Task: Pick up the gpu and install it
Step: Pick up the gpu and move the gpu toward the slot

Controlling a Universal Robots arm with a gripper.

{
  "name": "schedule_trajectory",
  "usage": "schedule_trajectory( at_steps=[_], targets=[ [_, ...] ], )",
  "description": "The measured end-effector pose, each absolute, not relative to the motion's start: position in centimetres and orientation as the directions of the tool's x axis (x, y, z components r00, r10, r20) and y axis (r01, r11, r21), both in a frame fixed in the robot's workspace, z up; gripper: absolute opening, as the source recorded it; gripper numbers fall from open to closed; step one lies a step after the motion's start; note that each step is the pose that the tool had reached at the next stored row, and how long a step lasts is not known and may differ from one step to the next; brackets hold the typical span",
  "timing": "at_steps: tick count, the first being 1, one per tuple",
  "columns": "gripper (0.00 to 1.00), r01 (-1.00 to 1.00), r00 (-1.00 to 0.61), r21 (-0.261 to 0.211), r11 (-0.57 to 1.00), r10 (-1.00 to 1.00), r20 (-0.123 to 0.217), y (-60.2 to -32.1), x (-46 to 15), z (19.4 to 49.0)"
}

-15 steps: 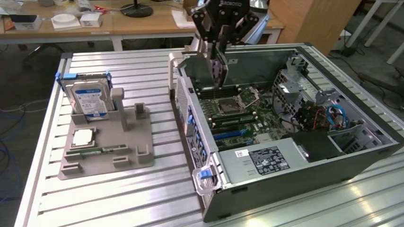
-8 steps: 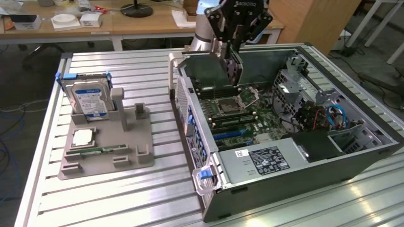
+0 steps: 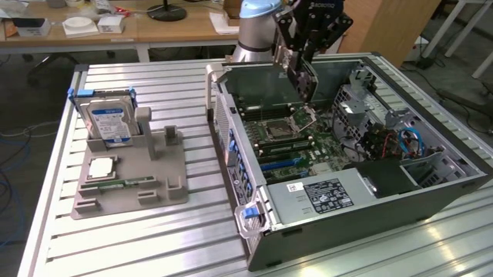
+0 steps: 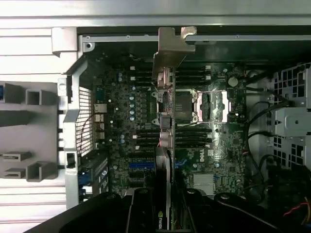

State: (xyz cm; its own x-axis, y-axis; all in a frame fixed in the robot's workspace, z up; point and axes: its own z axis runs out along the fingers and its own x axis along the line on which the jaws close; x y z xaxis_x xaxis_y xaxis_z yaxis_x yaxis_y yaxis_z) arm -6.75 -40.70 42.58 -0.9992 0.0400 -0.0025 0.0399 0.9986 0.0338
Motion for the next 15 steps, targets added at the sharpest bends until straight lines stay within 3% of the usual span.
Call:
schedule_trajectory(
  at_steps=[15],
  targets=[
    [0.27,0.040,-0.999,0.034,0.999,0.040,-0.002,-40.7,-3.4,42.6]
  ],
)
